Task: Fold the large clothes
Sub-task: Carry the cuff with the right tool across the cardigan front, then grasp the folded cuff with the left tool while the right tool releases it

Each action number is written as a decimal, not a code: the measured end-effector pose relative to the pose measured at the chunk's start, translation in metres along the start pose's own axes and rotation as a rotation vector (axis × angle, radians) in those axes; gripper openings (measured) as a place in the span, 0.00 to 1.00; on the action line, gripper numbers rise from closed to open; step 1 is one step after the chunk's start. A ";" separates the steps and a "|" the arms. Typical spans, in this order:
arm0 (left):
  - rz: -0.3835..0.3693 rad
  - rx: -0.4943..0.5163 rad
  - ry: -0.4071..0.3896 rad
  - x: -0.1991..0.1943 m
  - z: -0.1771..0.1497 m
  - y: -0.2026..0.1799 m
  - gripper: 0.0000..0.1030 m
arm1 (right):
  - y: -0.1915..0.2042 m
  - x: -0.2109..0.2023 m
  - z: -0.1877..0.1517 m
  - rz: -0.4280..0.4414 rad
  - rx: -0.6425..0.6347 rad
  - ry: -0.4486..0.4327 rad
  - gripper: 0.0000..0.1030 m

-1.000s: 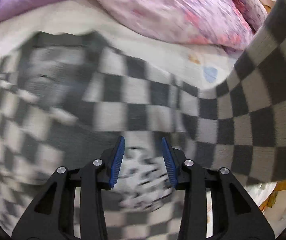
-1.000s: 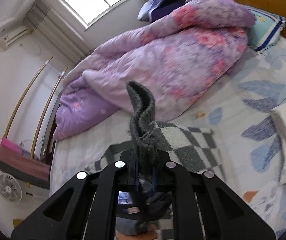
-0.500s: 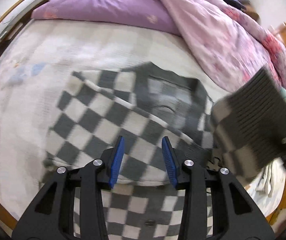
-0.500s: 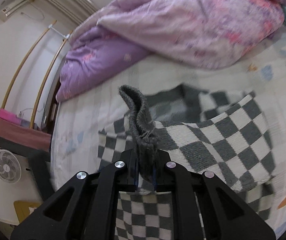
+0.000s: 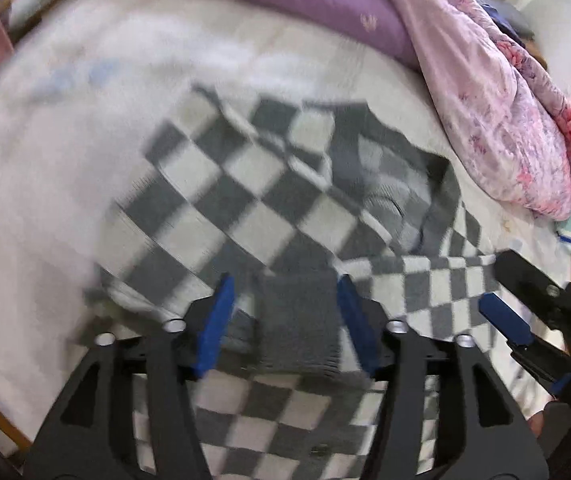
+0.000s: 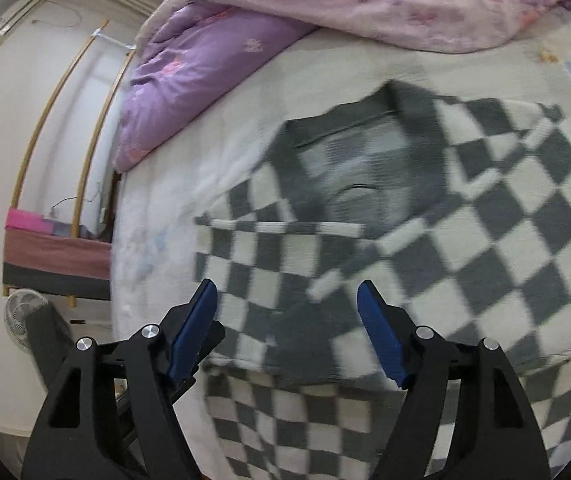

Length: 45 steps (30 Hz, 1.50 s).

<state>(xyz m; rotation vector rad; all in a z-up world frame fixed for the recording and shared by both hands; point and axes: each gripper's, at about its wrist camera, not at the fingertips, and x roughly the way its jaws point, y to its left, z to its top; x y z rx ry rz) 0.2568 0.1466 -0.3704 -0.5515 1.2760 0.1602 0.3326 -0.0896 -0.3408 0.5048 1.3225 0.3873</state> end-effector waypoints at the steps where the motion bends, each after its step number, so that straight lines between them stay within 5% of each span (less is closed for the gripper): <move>1: -0.026 -0.041 0.028 0.015 -0.006 0.002 0.69 | -0.014 -0.007 0.002 -0.033 0.007 -0.003 0.68; 6: -0.062 -0.156 0.138 0.082 -0.025 0.011 0.69 | -0.087 -0.047 0.000 -0.178 0.071 -0.040 0.69; 9: -0.101 -0.227 0.068 0.093 -0.027 0.019 0.68 | -0.131 -0.064 -0.010 -0.257 0.115 -0.045 0.69; 10: -0.109 -0.249 0.066 0.092 -0.027 0.023 0.61 | -0.150 -0.069 -0.014 -0.298 0.139 -0.041 0.69; 12: -0.113 -0.275 0.065 0.084 -0.024 0.031 0.23 | -0.176 -0.078 -0.020 -0.328 0.180 -0.038 0.69; 15: -0.182 -0.266 0.069 0.071 -0.014 0.036 0.12 | -0.202 -0.090 -0.027 -0.349 0.227 -0.043 0.69; 21: -0.093 -0.062 -0.047 0.020 0.009 -0.006 0.12 | -0.218 -0.098 -0.025 -0.349 0.260 -0.029 0.62; 26: -0.016 -0.014 -0.131 -0.011 0.033 -0.014 0.12 | -0.201 -0.090 -0.015 -0.304 0.149 -0.008 0.21; 29: 0.017 -0.037 -0.053 0.013 0.036 -0.001 0.12 | -0.206 -0.065 -0.018 -0.244 0.113 0.028 0.08; 31: 0.056 -0.036 0.001 0.037 0.030 0.007 0.12 | -0.220 -0.028 -0.022 -0.342 0.091 0.119 0.05; 33: 0.091 -0.034 0.042 0.055 0.021 0.014 0.12 | -0.227 -0.018 -0.022 -0.381 0.067 0.109 0.03; 38: 0.066 -0.132 0.059 0.061 0.003 0.034 0.21 | -0.226 -0.043 -0.033 -0.421 0.127 0.206 0.03; 41: 0.052 -0.131 0.098 0.070 -0.004 0.035 0.25 | -0.238 -0.028 -0.040 -0.513 0.080 0.196 0.00; 45: 0.059 -0.114 0.095 0.065 -0.004 0.030 0.26 | -0.238 -0.032 -0.013 -0.542 0.207 0.185 0.01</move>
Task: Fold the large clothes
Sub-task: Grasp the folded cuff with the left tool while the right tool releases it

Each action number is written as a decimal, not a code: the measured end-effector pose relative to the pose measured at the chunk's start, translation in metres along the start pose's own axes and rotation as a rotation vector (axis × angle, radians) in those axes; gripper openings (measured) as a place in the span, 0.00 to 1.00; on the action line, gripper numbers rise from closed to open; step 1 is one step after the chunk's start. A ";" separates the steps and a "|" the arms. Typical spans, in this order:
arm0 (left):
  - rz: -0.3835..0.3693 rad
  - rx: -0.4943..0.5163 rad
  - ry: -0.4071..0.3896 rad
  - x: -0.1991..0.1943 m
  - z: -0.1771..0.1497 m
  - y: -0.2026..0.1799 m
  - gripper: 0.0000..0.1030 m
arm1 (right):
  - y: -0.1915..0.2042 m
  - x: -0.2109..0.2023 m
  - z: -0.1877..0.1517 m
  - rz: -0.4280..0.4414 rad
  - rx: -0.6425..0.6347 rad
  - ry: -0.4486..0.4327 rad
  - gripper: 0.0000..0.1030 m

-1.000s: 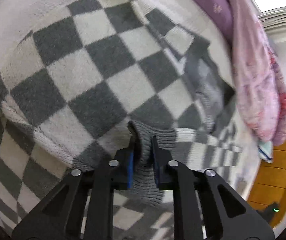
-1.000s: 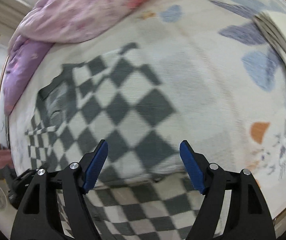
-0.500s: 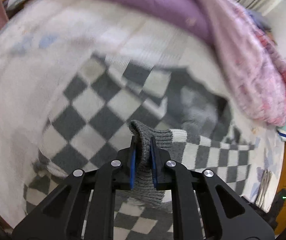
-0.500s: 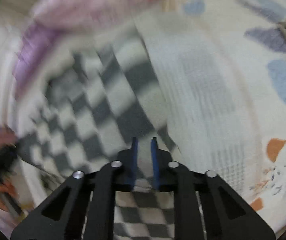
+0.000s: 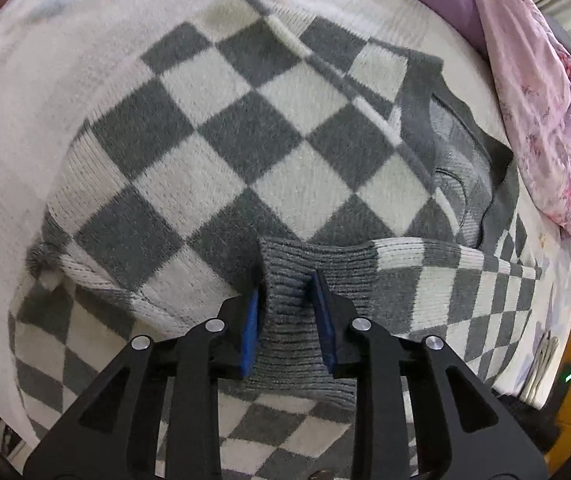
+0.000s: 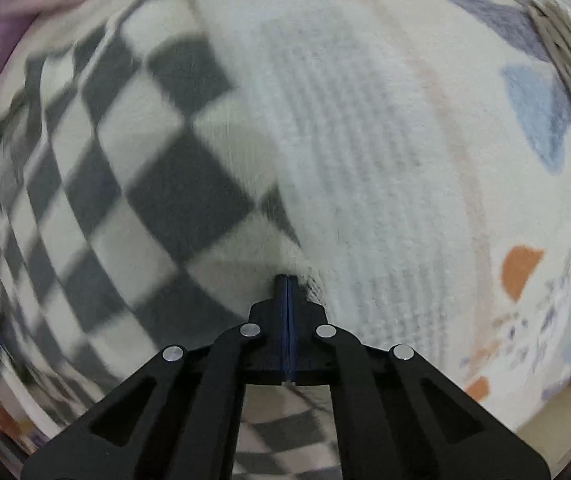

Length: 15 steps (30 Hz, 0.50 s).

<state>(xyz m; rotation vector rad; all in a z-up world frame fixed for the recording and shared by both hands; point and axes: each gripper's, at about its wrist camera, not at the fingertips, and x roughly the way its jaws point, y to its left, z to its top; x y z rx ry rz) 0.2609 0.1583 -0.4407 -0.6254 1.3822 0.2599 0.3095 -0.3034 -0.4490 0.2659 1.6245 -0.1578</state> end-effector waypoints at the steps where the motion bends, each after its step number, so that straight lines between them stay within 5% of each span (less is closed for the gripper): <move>1: -0.001 0.009 -0.004 0.001 0.001 -0.002 0.26 | 0.010 -0.015 0.010 0.000 -0.044 -0.081 0.01; 3: -0.002 0.023 -0.001 0.003 0.005 -0.006 0.26 | 0.035 -0.031 0.035 -0.018 -0.154 -0.161 0.01; 5: 0.004 0.030 0.002 0.011 0.008 -0.009 0.26 | 0.053 -0.025 0.069 0.030 -0.159 -0.150 0.00; 9: -0.013 0.048 0.000 0.020 0.012 -0.013 0.28 | 0.071 0.017 0.139 -0.045 -0.145 -0.096 0.01; 15: -0.002 0.117 -0.010 0.022 0.008 -0.018 0.28 | 0.057 0.015 0.160 0.014 -0.124 0.025 0.00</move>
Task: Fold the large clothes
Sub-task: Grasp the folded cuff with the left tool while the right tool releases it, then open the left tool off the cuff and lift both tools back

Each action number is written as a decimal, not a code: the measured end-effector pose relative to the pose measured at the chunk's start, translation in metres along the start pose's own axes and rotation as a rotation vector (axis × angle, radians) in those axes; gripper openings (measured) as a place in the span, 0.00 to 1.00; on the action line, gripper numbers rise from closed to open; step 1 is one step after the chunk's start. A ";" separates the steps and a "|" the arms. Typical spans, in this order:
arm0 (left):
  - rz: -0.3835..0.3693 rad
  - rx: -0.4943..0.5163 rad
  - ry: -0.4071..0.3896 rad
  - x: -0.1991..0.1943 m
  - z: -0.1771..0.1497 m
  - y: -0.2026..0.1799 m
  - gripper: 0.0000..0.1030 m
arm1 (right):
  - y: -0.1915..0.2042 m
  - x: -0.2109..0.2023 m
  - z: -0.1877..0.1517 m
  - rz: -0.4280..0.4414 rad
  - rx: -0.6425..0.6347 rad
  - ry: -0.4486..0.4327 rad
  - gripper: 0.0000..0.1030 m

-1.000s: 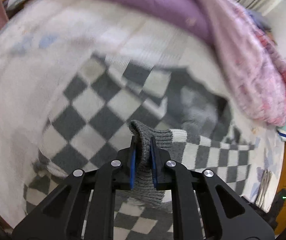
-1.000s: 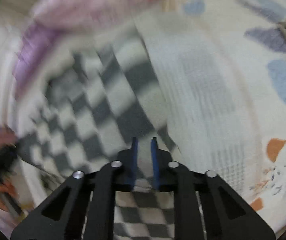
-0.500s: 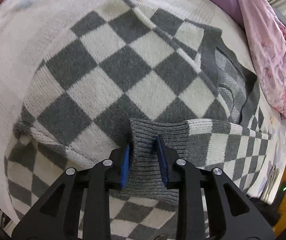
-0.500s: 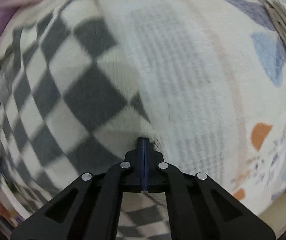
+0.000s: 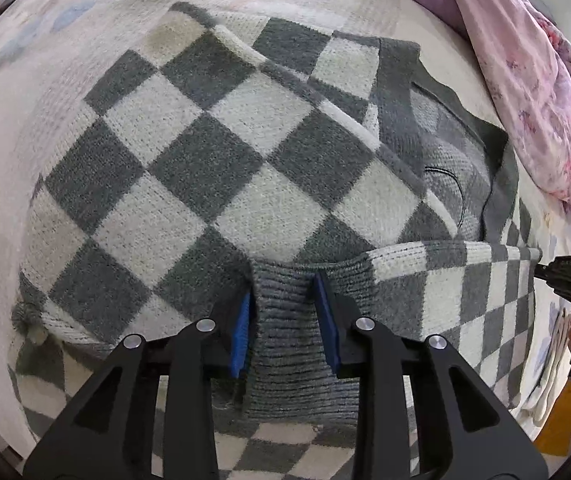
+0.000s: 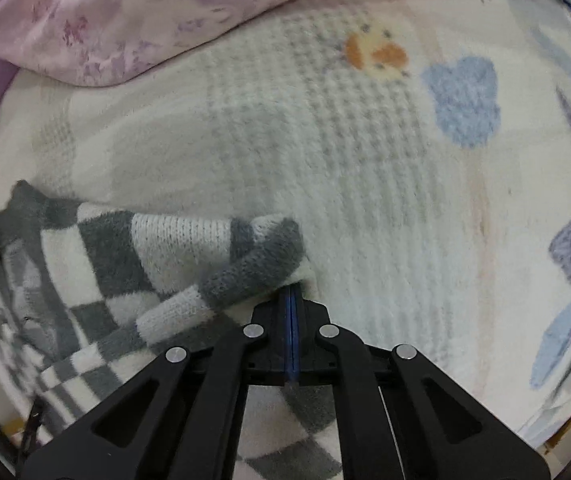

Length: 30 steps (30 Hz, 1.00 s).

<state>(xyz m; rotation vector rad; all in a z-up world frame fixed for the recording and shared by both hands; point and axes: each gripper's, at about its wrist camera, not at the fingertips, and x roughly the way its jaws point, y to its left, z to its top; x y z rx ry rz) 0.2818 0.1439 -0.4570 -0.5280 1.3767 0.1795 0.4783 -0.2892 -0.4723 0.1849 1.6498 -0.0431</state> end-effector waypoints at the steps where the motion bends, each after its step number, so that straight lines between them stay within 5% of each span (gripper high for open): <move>1: -0.002 0.001 0.003 0.000 0.000 0.001 0.28 | -0.003 -0.003 -0.010 -0.020 -0.013 0.027 0.00; 3: -0.005 0.004 0.011 0.000 -0.001 0.001 0.29 | -0.004 -0.007 -0.042 -0.086 -0.068 0.101 0.00; 5: -0.009 0.010 0.024 0.000 -0.002 0.003 0.30 | -0.012 -0.009 -0.087 -0.048 -0.076 0.213 0.00; 9: -0.031 0.008 0.042 0.005 0.001 0.008 0.32 | -0.039 0.001 -0.150 -0.083 -0.066 0.259 0.00; 13: -0.018 0.058 0.032 0.013 0.001 0.003 0.34 | -0.065 0.018 -0.144 -0.005 0.119 0.253 0.00; 16: -0.013 0.039 0.053 0.007 0.000 0.004 0.34 | -0.046 0.013 -0.138 -0.078 0.007 0.268 0.00; 19: 0.036 0.027 0.113 -0.005 -0.003 -0.002 0.34 | -0.043 -0.014 -0.137 -0.067 0.043 0.225 0.03; 21: 0.046 0.030 0.119 -0.012 -0.007 -0.006 0.38 | -0.044 -0.024 -0.142 -0.086 0.042 0.202 0.26; 22: 0.065 0.041 0.133 -0.016 -0.013 -0.009 0.40 | -0.044 -0.030 -0.144 -0.122 0.057 0.192 0.66; 23: 0.076 0.048 0.143 -0.019 -0.018 -0.011 0.44 | -0.044 -0.037 -0.147 -0.136 0.077 0.184 0.83; 25: 0.058 0.051 0.157 -0.029 -0.029 -0.015 0.51 | -0.043 -0.052 -0.158 -0.101 0.116 0.140 0.87; 27: 0.033 0.068 0.173 -0.044 -0.044 -0.022 0.70 | -0.030 -0.068 -0.161 -0.073 0.097 0.133 0.88; 30: 0.036 0.111 0.173 -0.065 -0.064 -0.032 0.74 | -0.011 -0.092 -0.180 -0.081 0.051 0.115 0.88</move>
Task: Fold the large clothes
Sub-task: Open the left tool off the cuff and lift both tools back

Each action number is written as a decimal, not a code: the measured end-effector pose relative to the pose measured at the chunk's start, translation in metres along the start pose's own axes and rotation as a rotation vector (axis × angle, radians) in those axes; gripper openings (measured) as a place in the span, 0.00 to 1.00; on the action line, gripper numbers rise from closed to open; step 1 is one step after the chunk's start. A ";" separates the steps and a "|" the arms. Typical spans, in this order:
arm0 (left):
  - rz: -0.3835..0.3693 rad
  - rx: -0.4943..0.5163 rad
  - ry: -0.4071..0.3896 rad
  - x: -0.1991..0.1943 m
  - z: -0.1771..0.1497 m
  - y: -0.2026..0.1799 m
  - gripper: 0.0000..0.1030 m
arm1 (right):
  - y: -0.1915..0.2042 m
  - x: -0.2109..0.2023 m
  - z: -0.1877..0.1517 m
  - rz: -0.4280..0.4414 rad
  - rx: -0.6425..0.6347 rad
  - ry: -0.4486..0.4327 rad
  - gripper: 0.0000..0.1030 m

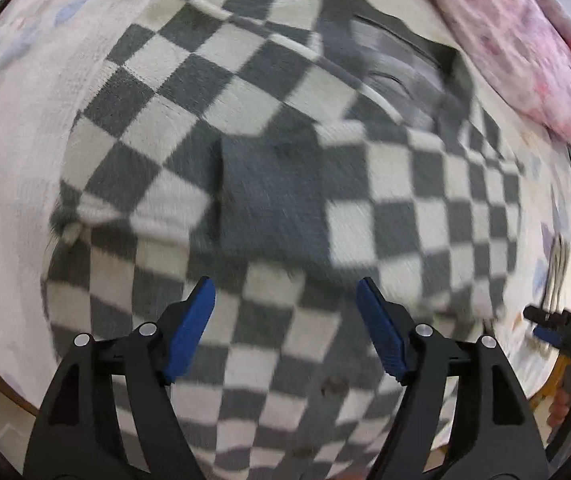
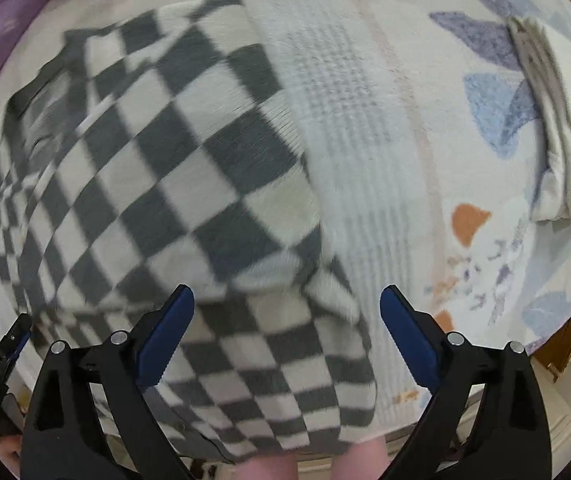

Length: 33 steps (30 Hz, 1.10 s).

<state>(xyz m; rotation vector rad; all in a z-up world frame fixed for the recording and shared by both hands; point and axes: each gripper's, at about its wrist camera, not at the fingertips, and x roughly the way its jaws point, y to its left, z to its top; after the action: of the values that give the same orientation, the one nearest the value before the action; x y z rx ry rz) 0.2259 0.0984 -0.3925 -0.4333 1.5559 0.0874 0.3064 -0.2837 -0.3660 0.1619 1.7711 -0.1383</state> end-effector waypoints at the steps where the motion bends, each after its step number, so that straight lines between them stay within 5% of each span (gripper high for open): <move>1: 0.005 0.000 0.006 -0.008 -0.009 -0.003 0.77 | 0.002 -0.003 -0.018 -0.005 -0.010 -0.006 0.88; 13: 0.004 0.071 -0.008 -0.105 -0.091 -0.035 0.81 | 0.031 -0.084 -0.138 0.035 -0.138 -0.103 0.89; 18: 0.069 0.144 -0.065 -0.147 -0.132 -0.050 0.81 | 0.022 -0.120 -0.175 0.071 -0.151 -0.181 0.89; 25: 0.090 0.170 -0.194 -0.203 -0.201 -0.061 0.81 | 0.013 -0.165 -0.234 0.150 -0.214 -0.306 0.92; 33: 0.079 0.164 -0.299 -0.250 -0.263 -0.075 0.81 | -0.002 -0.193 -0.288 0.216 -0.258 -0.354 0.92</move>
<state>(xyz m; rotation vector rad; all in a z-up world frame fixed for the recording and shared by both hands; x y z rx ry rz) -0.0059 -0.0010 -0.1210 -0.2176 1.2735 0.0813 0.0674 -0.2399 -0.1185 0.1317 1.3932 0.2066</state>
